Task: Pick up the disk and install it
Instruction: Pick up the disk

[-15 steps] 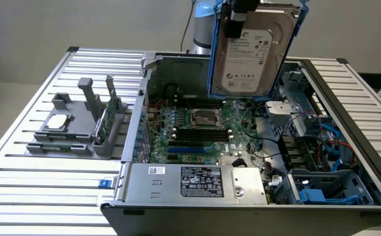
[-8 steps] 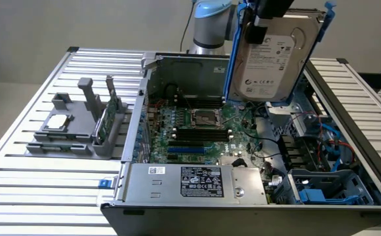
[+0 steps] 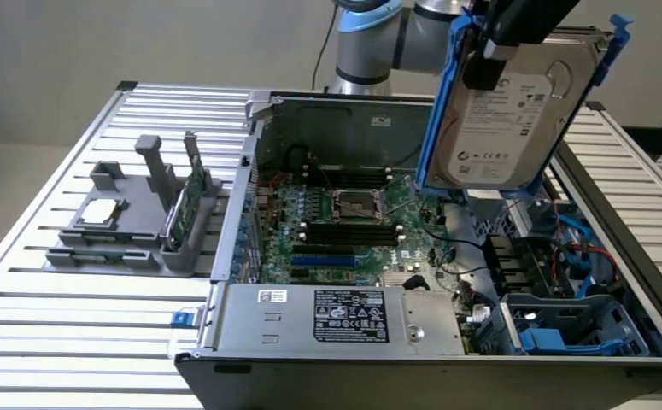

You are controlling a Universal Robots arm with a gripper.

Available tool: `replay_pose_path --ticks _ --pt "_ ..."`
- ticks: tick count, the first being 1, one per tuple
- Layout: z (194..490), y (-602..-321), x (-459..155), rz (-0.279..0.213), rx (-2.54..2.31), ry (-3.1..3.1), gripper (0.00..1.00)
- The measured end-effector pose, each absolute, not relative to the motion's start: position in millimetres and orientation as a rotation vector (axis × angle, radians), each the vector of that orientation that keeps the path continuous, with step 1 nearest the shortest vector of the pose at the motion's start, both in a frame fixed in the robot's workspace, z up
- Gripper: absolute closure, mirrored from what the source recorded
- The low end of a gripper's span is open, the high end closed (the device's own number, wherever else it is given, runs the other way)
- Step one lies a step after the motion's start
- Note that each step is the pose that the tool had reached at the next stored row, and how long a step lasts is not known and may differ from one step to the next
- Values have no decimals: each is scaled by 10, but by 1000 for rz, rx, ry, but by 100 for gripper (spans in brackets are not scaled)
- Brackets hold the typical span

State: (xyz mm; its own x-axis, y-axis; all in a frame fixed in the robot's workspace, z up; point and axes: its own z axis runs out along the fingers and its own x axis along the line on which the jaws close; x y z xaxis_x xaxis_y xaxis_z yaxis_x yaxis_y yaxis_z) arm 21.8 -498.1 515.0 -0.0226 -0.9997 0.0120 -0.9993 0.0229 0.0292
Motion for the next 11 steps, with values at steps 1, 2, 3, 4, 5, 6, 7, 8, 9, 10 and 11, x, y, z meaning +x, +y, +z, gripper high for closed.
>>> replay_pose_path --ticks 1,2,3,4,5,6,7,8,9,10,11 --pt "5150 -5003 244 -19 2176 -2226 67" --pt "5150 -5026 270 -19 2176 -2226 67" --pt "5150 -5049 295 -20 2176 -2226 67" --pt "5150 -5071 318 -20 2176 -2226 67" --pt "5150 -5093 340 -20 2176 -2226 67" --pt "5150 -5115 362 -20 2176 -2226 67" --pt "5150 -5138 385 -20 2176 -2226 67" --pt "5149 -5158 405 -20 2176 -2226 67" --pt "5150 -5181 427 -20 2176 -2226 67" --pt "5150 -5202 447 -20 2175 -2226 67" --pt "5150 -5224 467 -20 2175 -2226 67"
